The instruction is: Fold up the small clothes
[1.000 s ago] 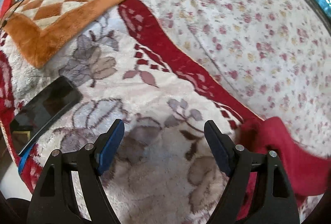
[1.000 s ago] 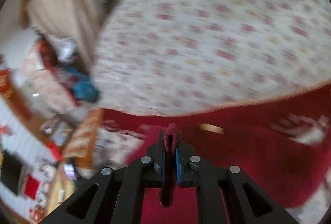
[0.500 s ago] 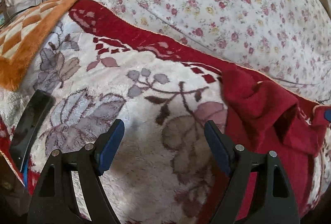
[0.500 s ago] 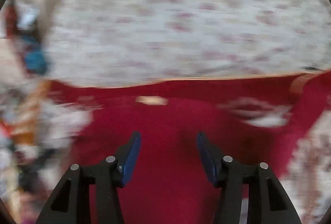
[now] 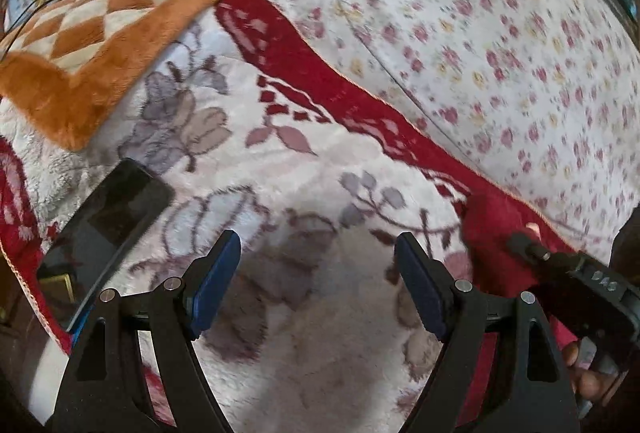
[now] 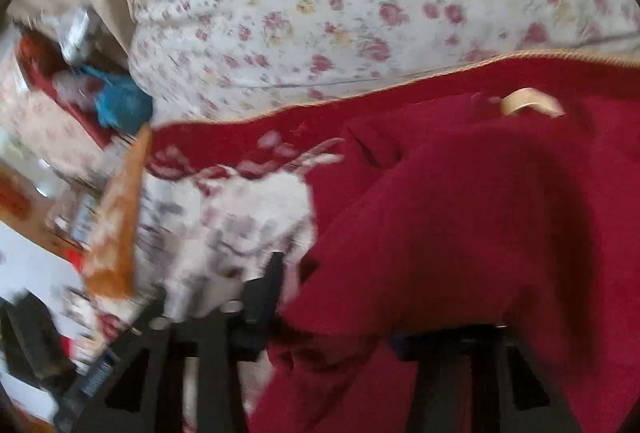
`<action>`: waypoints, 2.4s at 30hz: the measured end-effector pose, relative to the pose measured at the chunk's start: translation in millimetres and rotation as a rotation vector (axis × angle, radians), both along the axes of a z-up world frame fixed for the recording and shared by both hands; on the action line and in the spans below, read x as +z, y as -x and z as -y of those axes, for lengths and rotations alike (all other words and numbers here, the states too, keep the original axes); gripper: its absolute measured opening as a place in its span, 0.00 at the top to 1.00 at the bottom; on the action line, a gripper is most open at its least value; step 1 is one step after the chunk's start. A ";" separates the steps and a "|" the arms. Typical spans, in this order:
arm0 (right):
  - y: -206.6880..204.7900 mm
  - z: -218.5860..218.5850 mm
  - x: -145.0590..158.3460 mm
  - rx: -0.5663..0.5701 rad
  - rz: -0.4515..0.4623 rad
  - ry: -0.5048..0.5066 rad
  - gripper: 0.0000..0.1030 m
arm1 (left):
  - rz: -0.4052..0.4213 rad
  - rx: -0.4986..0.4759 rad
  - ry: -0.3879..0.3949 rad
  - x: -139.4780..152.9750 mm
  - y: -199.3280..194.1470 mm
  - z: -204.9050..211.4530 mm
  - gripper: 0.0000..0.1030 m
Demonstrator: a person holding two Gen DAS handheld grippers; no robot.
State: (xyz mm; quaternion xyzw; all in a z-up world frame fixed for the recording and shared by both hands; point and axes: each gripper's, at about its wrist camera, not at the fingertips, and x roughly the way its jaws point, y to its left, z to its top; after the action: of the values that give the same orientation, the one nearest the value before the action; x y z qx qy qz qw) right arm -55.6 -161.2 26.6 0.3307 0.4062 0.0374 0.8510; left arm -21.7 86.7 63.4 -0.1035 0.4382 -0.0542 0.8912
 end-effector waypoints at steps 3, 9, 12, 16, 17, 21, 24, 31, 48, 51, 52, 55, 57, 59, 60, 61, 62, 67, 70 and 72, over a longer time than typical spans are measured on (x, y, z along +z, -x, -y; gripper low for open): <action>-14.9 -18.4 12.3 0.058 0.104 -0.077 0.69 | 0.027 0.053 0.026 6.9 -3.4 -12.5 0.22; -53.5 -70.3 -27.7 0.138 0.020 -0.181 0.67 | 0.018 0.064 0.004 3.9 -9.1 -14.1 0.22; -34.6 -72.2 -32.6 0.135 0.057 -0.177 0.64 | 0.014 0.056 -0.004 1.7 -10.2 -10.3 0.22; 3.9 -69.9 -13.4 0.272 0.020 -0.110 0.53 | 0.017 0.037 -0.009 -0.3 -10.4 -1.7 0.22; 18.6 -65.9 -9.8 0.304 0.011 -0.076 0.53 | 0.019 0.029 -0.010 -0.9 -10.0 1.5 0.22; 52.5 -29.1 13.3 0.268 0.019 0.102 0.53 | 0.005 -0.008 -0.011 -6.4 -9.6 16.8 0.22; 48.8 11.2 32.9 0.161 0.048 0.201 0.53 | -0.014 -0.084 -0.046 -14.0 -9.2 38.4 0.22; 0.8 52.7 31.2 0.101 0.003 0.242 0.53 | -0.035 -0.164 -0.150 -29.2 -6.6 65.7 0.22; -33.1 28.1 18.9 0.245 -0.042 0.244 0.53 | -0.075 -0.117 -0.187 -34.0 -15.9 63.5 0.22; -23.6 50.4 40.3 0.212 -0.028 0.281 0.53 | -0.080 -0.110 -0.181 -33.6 -15.6 60.8 0.22; -10.9 64.6 45.8 0.184 -0.029 0.302 0.52 | -0.079 -0.107 -0.176 -32.7 -15.3 59.7 0.22; 23.5 100.0 45.3 0.083 -0.080 0.404 0.39 | -0.079 -0.102 -0.168 -32.2 -14.7 58.7 0.22; 49.8 127.3 32.3 0.007 -0.144 0.444 0.39 | -0.082 -0.101 -0.171 -33.3 -14.7 59.6 0.22; 66.4 146.7 15.1 -0.036 -0.209 0.419 0.39 | -0.081 -0.098 -0.180 -34.2 -14.1 60.7 0.22; 72.6 152.7 8.6 -0.051 -0.224 0.405 0.39 | -0.079 -0.098 -0.183 -34.6 -13.7 60.9 0.22; 78.2 156.2 2.7 -0.066 -0.226 0.399 0.39 | -0.077 -0.097 -0.187 -34.7 -12.9 61.0 0.22; 82.4 157.9 -2.0 -0.082 -0.221 0.403 0.40 | -0.076 -0.096 -0.189 -34.9 -12.4 61.1 0.22; 90.0 154.1 -2.5 -0.079 -0.185 0.474 0.88 | -0.071 -0.097 -0.209 -36.9 -11.4 63.5 0.22; 95.1 150.2 1.7 -0.050 -0.177 0.506 0.96 | -0.071 -0.100 -0.217 -37.5 -11.6 64.7 0.22; 98.7 145.4 2.8 -0.018 -0.175 0.515 0.96 | -0.073 -0.102 -0.222 -38.1 -11.8 65.1 0.22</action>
State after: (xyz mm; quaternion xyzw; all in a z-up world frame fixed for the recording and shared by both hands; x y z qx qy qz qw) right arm -154.3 -306.6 29.3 0.1092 0.4714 -0.1035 0.8690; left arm -9.9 21.6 25.3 0.0161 0.4782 -0.0469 0.8768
